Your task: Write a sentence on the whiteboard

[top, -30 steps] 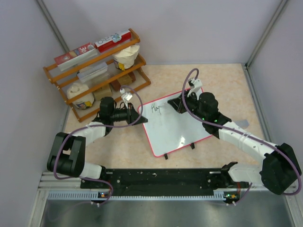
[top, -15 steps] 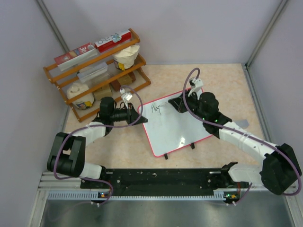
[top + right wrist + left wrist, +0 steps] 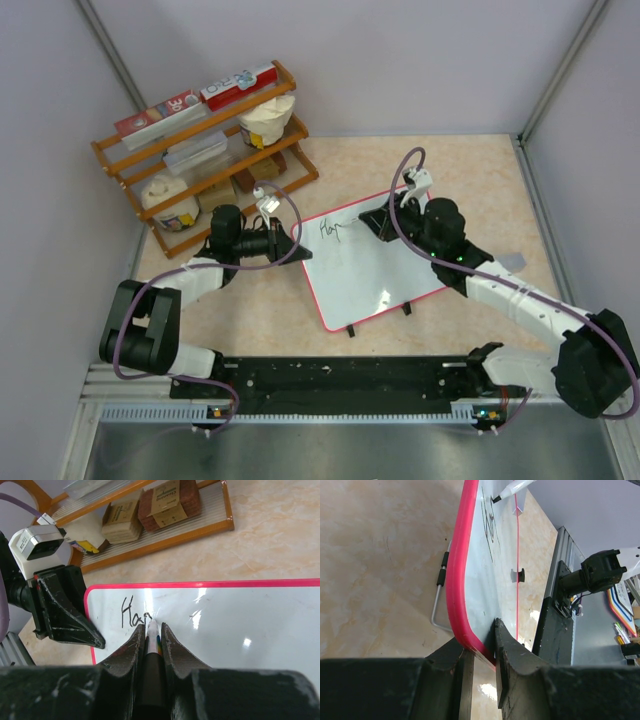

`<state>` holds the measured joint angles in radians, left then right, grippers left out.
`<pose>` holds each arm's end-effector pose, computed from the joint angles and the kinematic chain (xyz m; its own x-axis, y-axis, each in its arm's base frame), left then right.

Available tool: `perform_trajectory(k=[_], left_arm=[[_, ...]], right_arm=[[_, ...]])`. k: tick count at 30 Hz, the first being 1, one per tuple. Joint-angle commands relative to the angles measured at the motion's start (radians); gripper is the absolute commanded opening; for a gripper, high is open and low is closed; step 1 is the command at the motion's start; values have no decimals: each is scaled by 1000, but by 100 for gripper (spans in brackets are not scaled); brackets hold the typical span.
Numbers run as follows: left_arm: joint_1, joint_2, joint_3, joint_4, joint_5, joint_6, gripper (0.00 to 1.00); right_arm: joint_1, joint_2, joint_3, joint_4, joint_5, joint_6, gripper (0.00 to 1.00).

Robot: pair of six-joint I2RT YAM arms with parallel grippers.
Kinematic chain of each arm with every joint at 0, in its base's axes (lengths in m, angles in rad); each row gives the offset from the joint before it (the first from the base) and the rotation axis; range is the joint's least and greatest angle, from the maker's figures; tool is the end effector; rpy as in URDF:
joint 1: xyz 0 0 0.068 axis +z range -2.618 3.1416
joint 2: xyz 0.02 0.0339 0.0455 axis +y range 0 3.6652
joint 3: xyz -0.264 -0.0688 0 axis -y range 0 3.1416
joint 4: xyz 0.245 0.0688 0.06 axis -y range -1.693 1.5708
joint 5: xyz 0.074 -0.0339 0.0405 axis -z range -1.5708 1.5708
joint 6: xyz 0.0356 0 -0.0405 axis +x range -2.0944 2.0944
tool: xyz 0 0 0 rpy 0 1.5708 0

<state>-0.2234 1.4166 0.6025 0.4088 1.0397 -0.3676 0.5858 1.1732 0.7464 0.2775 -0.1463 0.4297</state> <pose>0.2622 -0.0910 0.2011 -0.6768 -0.0329 -0.7354 0.6876 0.3285 -0.6475 0.2251 0.1556 0.2939 -0.3906 0.2355 -0.8899 -0.5548 0.7112 0.4317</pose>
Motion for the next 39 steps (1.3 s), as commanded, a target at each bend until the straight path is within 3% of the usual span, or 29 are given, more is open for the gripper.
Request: perform_trajectory(k=[1, 27, 39], left_arm=[[-19, 15, 5, -11, -40, 119, 0], [-21, 12, 6, -18, -41, 122, 0], [-21, 8, 5, -19, -41, 124, 0]], right_arm=[[-14, -11, -18, -5, -4, -22, 0], [-30, -35, -24, 126, -136, 101, 0], [-40, -24, 21, 31, 4, 55, 0]])
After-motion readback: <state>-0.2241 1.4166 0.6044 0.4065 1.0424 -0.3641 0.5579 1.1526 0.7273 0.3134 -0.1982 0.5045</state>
